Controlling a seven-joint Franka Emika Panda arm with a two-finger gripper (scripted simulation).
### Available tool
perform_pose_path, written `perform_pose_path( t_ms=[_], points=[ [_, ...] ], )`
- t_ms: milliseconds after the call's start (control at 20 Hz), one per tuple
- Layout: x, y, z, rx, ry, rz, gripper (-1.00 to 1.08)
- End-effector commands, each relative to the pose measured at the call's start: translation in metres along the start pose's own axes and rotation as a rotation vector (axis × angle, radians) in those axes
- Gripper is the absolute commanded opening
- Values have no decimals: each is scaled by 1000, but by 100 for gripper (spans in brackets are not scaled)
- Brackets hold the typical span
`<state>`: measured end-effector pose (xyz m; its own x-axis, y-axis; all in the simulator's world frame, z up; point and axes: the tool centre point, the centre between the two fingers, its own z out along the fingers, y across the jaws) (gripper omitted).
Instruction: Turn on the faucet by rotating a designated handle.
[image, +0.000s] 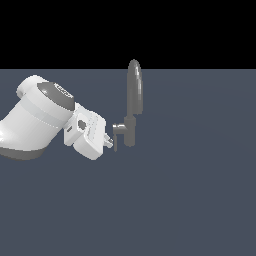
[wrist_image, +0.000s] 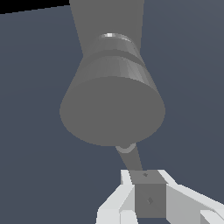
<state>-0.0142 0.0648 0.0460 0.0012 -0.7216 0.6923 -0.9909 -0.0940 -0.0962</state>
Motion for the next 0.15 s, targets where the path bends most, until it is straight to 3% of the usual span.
perform_pose_path(
  t_ms=[0,100],
  points=[
    [0,6,26,-36,20,-4,-100],
    [-2,5,29,-39,20,-4,-100]
  ],
)
